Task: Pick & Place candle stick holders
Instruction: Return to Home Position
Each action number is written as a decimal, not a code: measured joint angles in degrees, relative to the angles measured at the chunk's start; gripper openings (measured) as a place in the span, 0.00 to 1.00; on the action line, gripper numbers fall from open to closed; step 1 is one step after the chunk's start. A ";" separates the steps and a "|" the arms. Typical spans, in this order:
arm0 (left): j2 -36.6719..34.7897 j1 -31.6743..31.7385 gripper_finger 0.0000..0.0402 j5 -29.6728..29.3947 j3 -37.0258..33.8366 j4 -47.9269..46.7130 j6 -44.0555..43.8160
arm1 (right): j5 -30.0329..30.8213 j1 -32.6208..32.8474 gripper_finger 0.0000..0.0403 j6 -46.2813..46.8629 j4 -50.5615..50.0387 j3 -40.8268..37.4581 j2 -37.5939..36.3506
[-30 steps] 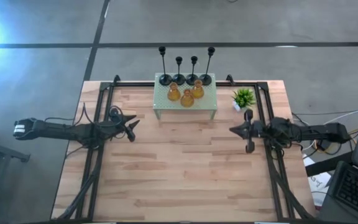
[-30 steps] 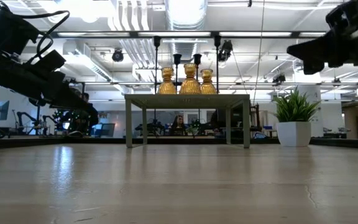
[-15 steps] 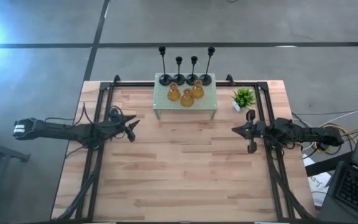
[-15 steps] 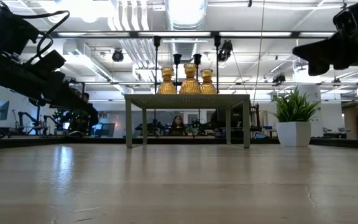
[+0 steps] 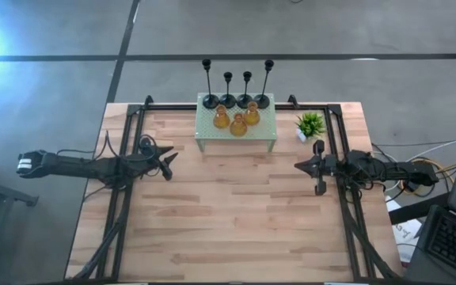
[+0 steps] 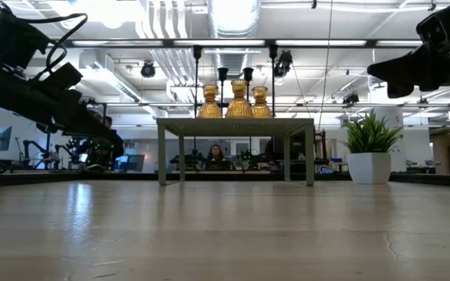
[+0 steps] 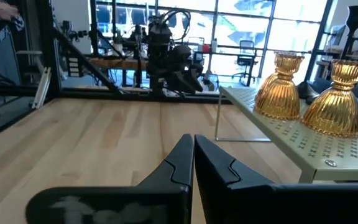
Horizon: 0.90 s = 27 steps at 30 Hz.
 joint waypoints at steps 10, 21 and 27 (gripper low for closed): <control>-11.16 -0.01 0.37 -0.20 -0.11 0.15 -0.02 | 0.15 -0.02 0.02 0.01 0.01 0.00 -0.02; -24.15 -0.07 0.37 16.96 -0.17 0.91 9.37 | 0.13 -0.02 0.02 0.01 0.01 0.00 0.02; -25.70 -0.10 0.37 28.52 -0.17 -2.34 14.47 | 0.00 0.00 0.02 0.02 0.01 0.00 0.00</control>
